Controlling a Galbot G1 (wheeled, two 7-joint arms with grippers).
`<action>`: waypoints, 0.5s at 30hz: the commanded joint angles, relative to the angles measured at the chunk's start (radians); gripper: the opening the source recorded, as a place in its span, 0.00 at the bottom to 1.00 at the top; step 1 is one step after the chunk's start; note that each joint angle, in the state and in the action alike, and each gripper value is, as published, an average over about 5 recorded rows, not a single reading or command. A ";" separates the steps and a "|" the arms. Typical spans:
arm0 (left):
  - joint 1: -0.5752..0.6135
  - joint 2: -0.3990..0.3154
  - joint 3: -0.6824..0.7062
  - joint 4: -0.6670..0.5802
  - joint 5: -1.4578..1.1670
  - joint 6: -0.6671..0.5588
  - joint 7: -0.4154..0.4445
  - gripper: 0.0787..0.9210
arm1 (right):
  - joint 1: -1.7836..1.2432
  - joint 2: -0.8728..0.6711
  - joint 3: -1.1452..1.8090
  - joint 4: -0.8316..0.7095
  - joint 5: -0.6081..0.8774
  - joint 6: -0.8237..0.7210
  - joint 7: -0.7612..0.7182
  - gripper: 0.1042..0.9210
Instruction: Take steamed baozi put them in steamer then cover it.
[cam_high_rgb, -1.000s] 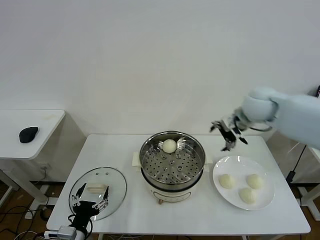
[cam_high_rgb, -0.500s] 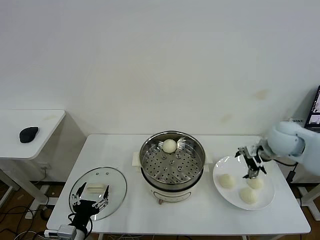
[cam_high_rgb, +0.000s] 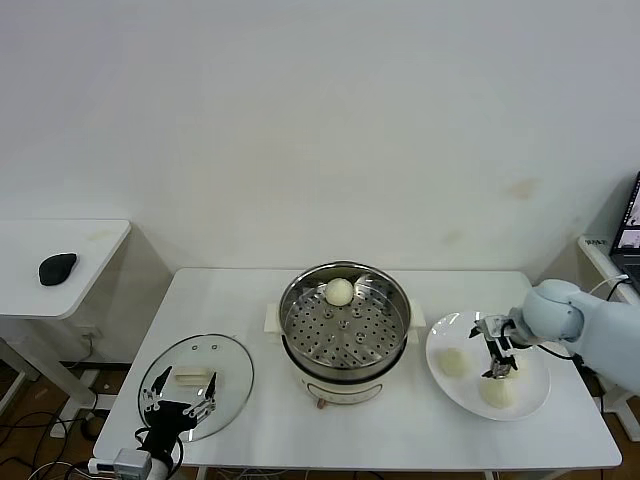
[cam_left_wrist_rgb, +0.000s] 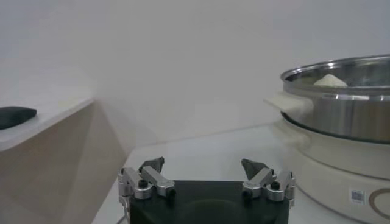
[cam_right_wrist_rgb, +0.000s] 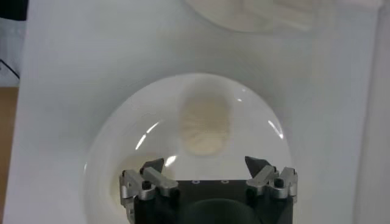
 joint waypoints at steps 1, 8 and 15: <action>-0.005 0.000 0.003 0.007 0.004 0.003 0.002 0.88 | -0.114 0.094 0.096 -0.100 -0.021 0.010 0.017 0.88; -0.009 0.000 0.004 0.018 0.009 0.002 0.003 0.88 | -0.128 0.139 0.120 -0.124 -0.013 0.001 0.022 0.88; -0.011 -0.006 0.008 0.018 0.010 0.004 0.004 0.88 | -0.127 0.127 0.114 -0.118 -0.033 -0.018 -0.006 0.84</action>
